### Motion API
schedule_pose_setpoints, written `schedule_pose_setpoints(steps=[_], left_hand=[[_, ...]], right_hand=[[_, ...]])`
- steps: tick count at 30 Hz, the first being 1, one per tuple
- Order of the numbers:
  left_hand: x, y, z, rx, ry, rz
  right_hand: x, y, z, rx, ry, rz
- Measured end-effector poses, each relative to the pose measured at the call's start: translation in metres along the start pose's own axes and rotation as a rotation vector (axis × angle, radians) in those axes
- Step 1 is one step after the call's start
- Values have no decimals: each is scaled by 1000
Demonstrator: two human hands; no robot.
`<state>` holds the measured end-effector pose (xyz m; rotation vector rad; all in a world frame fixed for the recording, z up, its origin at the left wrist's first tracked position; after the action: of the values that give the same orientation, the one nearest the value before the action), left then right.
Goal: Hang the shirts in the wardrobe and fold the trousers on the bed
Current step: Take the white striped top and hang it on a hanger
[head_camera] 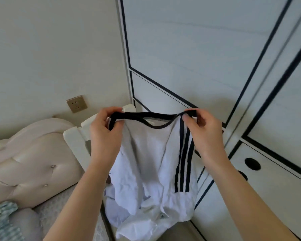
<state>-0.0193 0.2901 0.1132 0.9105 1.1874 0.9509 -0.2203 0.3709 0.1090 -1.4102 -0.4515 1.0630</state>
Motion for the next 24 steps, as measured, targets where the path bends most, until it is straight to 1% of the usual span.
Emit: schedule_pose_setpoints(steps=[5,8,11,19,24], left_hand=[[36,22,-49,42,-153,-13],[64,27,-80,56,-207,24],[96,29,-111,67,-302,86],[208,35,-177,-11,-563,126],[282,48,-212,-22,-706,159]], right_hand=[[34,-9,58,39,49,-1],[62,-6,97,56,89,-51],[96,2,139,100,119,-108],[205,25,246,254,216,-264],[275,30,302,302,251,-318]])
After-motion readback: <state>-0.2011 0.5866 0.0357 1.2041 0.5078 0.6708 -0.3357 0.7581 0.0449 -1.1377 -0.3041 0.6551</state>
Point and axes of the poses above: each hand's wrist, its own x-axis away from the middle knuckle, its own z-axis out of the back of the hand, y = z × x, the point moved 1 cm from there along -x, towards the middle knuckle, and after that the axes turned 8 degrees about -y, right-handed, at the moved point
